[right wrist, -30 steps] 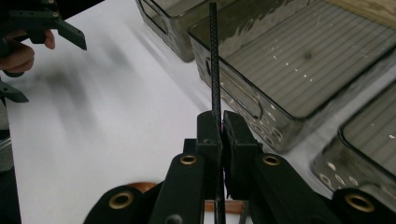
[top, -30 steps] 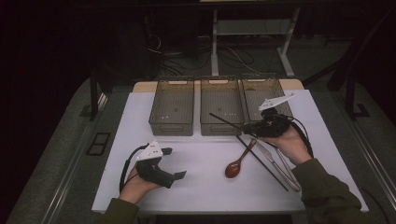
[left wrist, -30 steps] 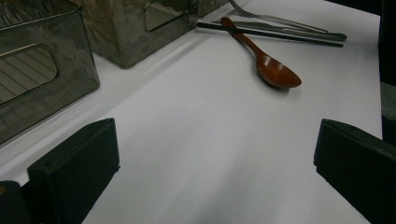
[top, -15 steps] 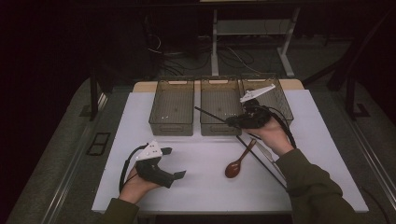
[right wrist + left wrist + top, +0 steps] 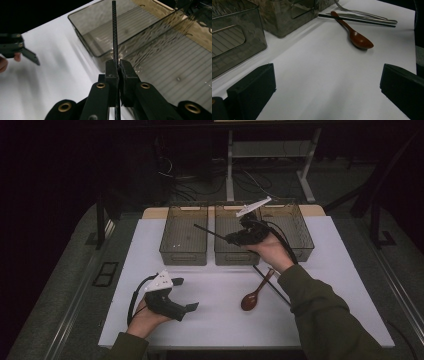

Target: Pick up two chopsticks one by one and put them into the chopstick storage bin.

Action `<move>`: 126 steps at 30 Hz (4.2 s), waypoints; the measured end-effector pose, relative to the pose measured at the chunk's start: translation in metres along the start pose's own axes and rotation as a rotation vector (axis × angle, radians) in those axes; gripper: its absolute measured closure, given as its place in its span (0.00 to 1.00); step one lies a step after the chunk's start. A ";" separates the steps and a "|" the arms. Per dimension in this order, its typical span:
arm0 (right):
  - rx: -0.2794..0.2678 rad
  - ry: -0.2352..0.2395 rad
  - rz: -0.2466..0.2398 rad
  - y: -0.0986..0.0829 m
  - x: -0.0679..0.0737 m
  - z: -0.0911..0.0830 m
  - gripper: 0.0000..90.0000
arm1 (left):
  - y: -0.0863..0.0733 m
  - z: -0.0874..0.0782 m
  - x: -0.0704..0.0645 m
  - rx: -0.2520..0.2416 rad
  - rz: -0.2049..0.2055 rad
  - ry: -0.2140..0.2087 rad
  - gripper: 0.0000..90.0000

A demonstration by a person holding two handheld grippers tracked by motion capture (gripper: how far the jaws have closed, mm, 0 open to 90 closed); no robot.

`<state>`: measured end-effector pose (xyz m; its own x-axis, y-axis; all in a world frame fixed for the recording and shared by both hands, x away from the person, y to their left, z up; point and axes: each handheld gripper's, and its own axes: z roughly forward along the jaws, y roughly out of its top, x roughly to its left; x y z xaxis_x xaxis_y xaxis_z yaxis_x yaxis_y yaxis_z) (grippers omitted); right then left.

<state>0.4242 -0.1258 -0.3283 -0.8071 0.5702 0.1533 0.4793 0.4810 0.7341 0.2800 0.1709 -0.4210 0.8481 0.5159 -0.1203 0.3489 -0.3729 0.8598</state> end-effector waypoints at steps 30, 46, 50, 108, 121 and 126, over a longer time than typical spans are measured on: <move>0.140 -0.101 0.031 0.054 -0.002 0.091 0.95 | 0.001 0.000 0.000 -0.016 0.001 -0.011 0.00; 0.160 -0.105 0.063 0.077 -0.001 0.135 0.95 | 0.001 -0.001 0.001 -0.023 -0.002 -0.014 0.00; 0.171 -0.119 0.052 0.078 -0.001 0.143 0.94 | 0.001 -0.001 0.001 -0.026 -0.002 -0.018 0.00; -0.088 -0.076 0.023 -0.045 -0.014 -0.023 0.46 | -0.003 0.002 0.001 -0.010 -0.010 -0.006 0.00; -0.085 -0.081 0.084 -0.112 -0.019 -0.058 0.51 | -0.005 0.002 0.002 -0.012 -0.021 0.000 0.00; -0.081 -0.093 0.105 -0.137 -0.016 -0.068 0.55 | -0.005 0.002 0.001 -0.004 -0.020 0.005 0.00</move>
<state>0.3479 -0.2458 -0.3862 -0.7168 0.6754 0.1734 0.5270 0.3619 0.7690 0.2804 0.1716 -0.4267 0.8391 0.5269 -0.1353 0.3644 -0.3598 0.8589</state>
